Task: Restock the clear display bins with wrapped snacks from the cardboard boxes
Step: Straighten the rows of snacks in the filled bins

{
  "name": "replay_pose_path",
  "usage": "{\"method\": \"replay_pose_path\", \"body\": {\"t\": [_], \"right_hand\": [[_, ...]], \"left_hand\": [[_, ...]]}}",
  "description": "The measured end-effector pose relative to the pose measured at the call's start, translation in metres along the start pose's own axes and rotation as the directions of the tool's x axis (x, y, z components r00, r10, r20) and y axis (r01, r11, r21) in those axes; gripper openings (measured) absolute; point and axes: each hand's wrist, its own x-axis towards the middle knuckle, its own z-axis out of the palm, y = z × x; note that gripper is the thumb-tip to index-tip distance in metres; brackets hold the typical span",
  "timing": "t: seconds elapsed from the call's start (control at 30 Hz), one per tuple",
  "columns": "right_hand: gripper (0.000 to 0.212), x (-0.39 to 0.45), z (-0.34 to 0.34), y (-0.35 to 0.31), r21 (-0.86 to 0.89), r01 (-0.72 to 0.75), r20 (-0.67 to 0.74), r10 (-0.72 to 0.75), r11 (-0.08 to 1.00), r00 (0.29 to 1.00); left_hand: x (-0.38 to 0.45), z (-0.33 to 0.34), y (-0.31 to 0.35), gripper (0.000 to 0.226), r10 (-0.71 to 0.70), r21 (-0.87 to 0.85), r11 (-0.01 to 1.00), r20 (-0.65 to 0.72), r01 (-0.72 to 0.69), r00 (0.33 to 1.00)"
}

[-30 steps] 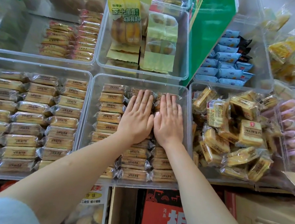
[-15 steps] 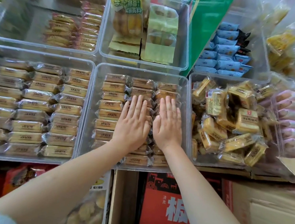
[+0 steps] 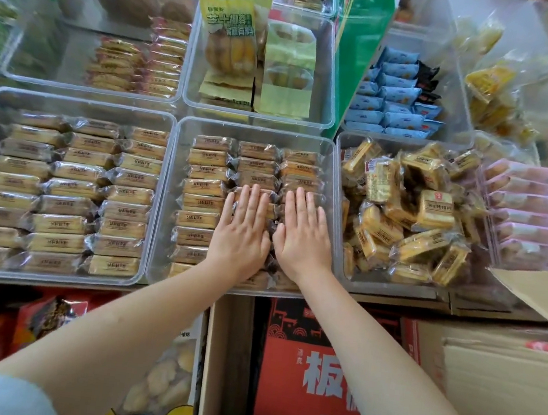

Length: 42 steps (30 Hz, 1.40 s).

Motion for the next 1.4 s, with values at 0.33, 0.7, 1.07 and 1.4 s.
{"method": "replay_pose_path", "body": {"t": [0.33,0.7,1.07,1.4], "right_hand": [[0.12,-0.012,-0.066,0.031,-0.195,0.231,0.343,-0.154,0.953,0.927],[0.118,-0.023,-0.054,0.038,-0.243,0.204,0.298,-0.127,0.948,0.946],[0.064,-0.035,-0.072,0.004,-0.109,0.243,0.193,-0.22,0.964,0.956],[0.036,-0.048,-0.049,-0.036,0.015,-0.121,0.356,0.107,0.993,0.928]], "left_hand": [[-0.025,-0.02,-0.038,0.1,0.215,0.045,0.974,0.12,-0.222,0.969],[-0.022,-0.022,-0.024,0.118,0.134,0.089,0.984,0.196,-0.153,0.971],[-0.024,-0.032,-0.023,0.112,0.105,-0.027,0.994,0.2,-0.102,0.974],[-0.08,-0.032,-0.081,0.032,0.095,-0.411,0.906,-0.022,-0.096,0.995]]}}
